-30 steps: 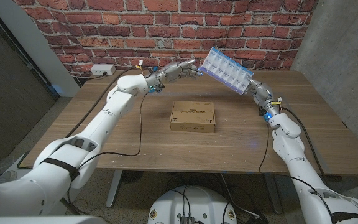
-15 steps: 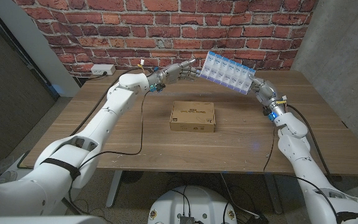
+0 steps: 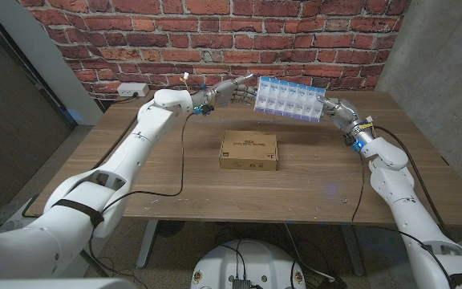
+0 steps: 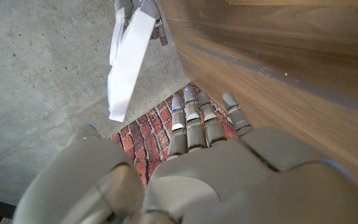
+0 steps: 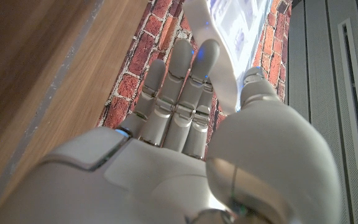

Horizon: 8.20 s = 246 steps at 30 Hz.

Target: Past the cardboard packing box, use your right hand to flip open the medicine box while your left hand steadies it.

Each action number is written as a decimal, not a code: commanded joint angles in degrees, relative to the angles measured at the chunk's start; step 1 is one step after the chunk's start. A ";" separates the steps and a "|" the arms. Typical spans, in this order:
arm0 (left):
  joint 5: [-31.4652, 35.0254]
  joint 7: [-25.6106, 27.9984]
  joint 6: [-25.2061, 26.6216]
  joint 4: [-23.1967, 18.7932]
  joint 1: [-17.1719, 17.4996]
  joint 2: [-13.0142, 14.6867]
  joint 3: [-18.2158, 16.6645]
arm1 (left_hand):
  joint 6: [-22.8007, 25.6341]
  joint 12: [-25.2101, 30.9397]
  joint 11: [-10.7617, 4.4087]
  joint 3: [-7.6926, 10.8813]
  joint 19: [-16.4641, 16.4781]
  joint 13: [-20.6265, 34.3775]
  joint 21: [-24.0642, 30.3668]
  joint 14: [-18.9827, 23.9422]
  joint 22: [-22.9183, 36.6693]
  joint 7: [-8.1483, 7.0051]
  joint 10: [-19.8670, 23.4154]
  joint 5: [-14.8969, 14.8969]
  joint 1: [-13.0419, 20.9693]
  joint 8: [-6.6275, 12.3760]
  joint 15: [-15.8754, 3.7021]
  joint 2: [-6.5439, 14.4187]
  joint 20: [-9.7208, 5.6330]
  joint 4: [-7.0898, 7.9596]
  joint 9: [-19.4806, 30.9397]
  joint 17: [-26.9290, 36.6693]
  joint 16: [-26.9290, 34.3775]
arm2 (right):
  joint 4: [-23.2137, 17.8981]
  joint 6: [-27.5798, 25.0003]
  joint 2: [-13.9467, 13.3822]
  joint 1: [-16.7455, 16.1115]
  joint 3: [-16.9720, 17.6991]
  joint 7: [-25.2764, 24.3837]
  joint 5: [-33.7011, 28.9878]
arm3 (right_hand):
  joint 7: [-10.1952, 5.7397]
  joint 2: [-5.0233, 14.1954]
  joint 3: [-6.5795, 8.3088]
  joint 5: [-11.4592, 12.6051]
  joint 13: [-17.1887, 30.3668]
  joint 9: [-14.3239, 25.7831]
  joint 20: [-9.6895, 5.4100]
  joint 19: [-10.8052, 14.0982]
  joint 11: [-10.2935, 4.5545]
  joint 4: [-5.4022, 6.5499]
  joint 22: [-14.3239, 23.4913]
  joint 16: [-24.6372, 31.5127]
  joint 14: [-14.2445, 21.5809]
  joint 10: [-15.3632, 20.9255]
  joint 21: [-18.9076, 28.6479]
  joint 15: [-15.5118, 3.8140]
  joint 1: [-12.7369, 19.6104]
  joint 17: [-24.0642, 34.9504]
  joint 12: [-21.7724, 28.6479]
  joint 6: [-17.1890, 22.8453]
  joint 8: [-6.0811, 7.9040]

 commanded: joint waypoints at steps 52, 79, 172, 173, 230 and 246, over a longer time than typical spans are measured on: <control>3.36 19.75 7.60 -19.52 8.66 3.97 -0.73 | 30.04 9.05 -14.70 17.11 17.53 -3.04 8.64 29.47 -3.88 -7.27 30.29 -2.17 38.54 10.19 -16.63 9.95 -0.61 -15.57 0.49 -3.29 6.84 | -10.50 -5.52 -2.38 1.81 -4.94 -8.66 -9.41 | -0.26 5.64 2.76 0.37 0.26 0.85 -3.86 -0.15 -0.38 -2.07 -1.18 0.11 -0.09 -0.08 0.98 -4.19 6.60 0.94 0.11 4.14 -0.70; -4.66 24.06 22.31 -24.78 12.32 0.44 -3.78 | 39.35 9.49 -11.04 22.43 19.44 -4.59 10.49 34.45 -4.08 -2.45 38.55 -1.31 38.30 10.79 -17.88 11.28 -5.12 -17.08 -2.03 -1.81 6.58 | -12.53 -8.09 -3.00 0.59 -4.37 -8.24 -8.40 | -1.21 5.26 3.20 0.36 -0.64 0.14 -3.33 0.18 -0.75 -1.69 -1.49 -1.49 -0.08 -0.31 0.10 -4.18 5.64 0.06 -0.92 4.21 -1.48; -14.46 48.64 35.84 -20.74 13.79 -21.70 -14.89 | 42.69 6.62 -14.45 20.98 21.82 -10.00 14.55 37.04 -3.97 -3.87 40.81 1.65 42.58 6.24 -18.13 9.31 -8.39 -16.21 -3.59 2.86 5.90 | -28.04 -11.35 -0.43 -11.35 -14.37 -70.31 -69.35 | -8.70 -0.56 3.92 2.01 -24.26 -10.02 -3.86 -3.91 -2.49 -3.03 -1.81 -31.73 -13.84 -30.97 -12.66 -4.51 -3.01 -29.41 -20.72 -22.64 -6.92; -14.45 48.98 35.83 -20.48 13.69 -22.19 -15.14 | 42.80 6.60 -14.37 21.00 21.81 -10.03 14.56 37.12 -3.98 -3.76 40.85 1.69 42.57 6.28 -18.12 9.32 -8.43 -16.20 -3.55 2.87 5.88 | -28.15 -11.92 -0.59 -11.38 -14.81 -70.92 -70.14 | -8.81 -0.55 3.88 2.01 -24.25 -10.02 -3.88 -3.74 -2.61 -3.03 -1.78 -31.28 -13.30 -30.76 -12.65 -4.55 -2.86 -29.07 -20.70 -22.60 -6.90; -13.25 46.92 38.37 -16.02 10.00 -28.18 -17.39 | 44.37 7.22 -12.19 23.04 22.69 -9.94 15.55 41.26 -4.41 -3.04 44.59 3.27 42.15 4.75 -17.96 8.35 -7.58 -16.19 -2.23 1.31 2.88 | -27.30 -23.78 -10.32 -6.60 -32.48 -73.18 -89.30 | -14.31 5.19 5.21 0.53 -27.72 -11.21 -4.96 -2.43 -7.38 -2.20 -1.33 -35.04 -7.58 -18.57 -15.57 -4.66 -10.39 -23.41 -21.20 -1.32 -9.62; -12.53 46.43 38.47 -14.05 9.18 -28.39 -17.51 | 44.38 7.12 -12.71 23.08 22.56 -9.68 15.62 41.06 -4.40 -3.65 44.64 3.51 41.81 4.15 -17.90 8.38 -7.62 -16.09 -2.11 1.78 2.52 | -26.88 -25.17 -9.97 -4.81 -34.14 -70.15 -90.54 | -14.52 3.85 7.17 0.13 -27.90 -11.14 -4.87 -3.14 -7.96 -2.86 -1.27 -35.97 -7.71 -24.39 -15.21 -4.52 -9.93 -22.40 -24.89 -7.36 -11.17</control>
